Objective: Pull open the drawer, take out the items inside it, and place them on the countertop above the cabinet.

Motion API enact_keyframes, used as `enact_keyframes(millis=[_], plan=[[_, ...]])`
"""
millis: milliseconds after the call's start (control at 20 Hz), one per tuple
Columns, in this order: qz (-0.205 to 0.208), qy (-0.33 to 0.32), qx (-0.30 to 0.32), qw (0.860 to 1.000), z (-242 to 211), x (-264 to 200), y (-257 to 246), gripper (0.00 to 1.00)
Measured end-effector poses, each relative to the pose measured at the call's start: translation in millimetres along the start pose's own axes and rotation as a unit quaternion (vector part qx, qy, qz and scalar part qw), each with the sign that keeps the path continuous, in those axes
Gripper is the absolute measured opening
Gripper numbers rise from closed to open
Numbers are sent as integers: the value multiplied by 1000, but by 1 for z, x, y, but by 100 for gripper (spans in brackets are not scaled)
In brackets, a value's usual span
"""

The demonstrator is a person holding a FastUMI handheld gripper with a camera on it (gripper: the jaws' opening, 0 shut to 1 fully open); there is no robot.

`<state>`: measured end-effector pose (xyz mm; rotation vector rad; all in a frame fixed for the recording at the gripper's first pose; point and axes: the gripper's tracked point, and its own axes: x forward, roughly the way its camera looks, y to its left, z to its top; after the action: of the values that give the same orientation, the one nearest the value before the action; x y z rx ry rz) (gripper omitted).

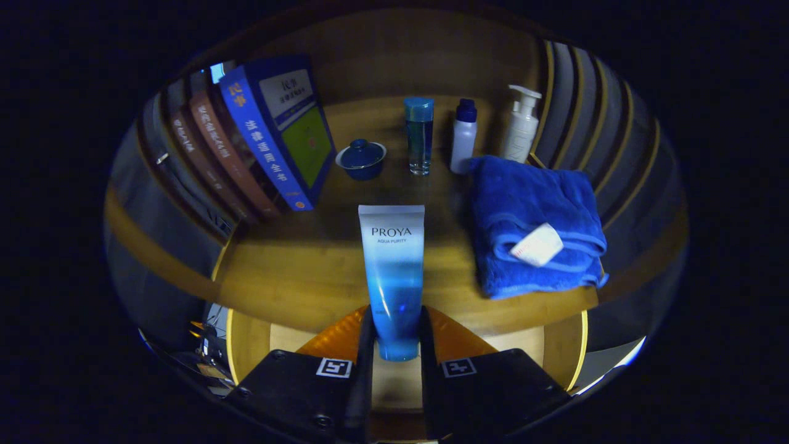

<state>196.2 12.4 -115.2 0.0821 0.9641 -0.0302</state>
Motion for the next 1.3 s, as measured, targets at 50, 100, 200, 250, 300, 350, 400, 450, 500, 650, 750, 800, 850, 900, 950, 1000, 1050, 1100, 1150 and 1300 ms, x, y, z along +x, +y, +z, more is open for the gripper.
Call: enact_keyframes(millis=[50, 100, 200, 250, 300, 350, 400, 450, 500, 650, 750, 800, 850, 900, 950, 1000, 1050, 1100, 1150, 1300], plan=[[-4, 6, 0, 1000, 3, 9, 1, 38], [-7, 11, 0, 1000, 4, 17, 2, 38], [-17, 20, 3, 1000, 5, 32, 0, 38], [-19, 19, 7, 1000, 6, 35, -1, 38], [-20, 15, 10, 1000, 10, 37, 0, 38], [-17, 11, 15, 1000, 10, 39, 0, 39], [-14, 8, 20, 1000, 12, 38, 0, 40], [-8, 4, 25, 1000, 13, 40, 2, 47], [-5, 3, 27, 1000, 13, 41, 1, 58], [-4, -8, 37, 999, 15, 34, -4, 90], [2, -20, 38, 999, 16, 25, -5, 100], [3, -29, 36, 999, 16, 18, -5, 100], [3, -41, 34, 999, 16, 10, -6, 100], [6, -56, 32, 998, 16, 0, -5, 100], [11, -72, 29, 997, 13, -11, -3, 100], [15, -91, 24, 995, 10, -23, -1, 100], [18, -113, 17, 993, 6, -38, 0, 100], [23, -140, 14, 990, 2, -54, 2, 100], [27, -169, 12, 985, -3, -69, 4, 100], [49, -247, 21, 967, -27, -117, 8, 100]])
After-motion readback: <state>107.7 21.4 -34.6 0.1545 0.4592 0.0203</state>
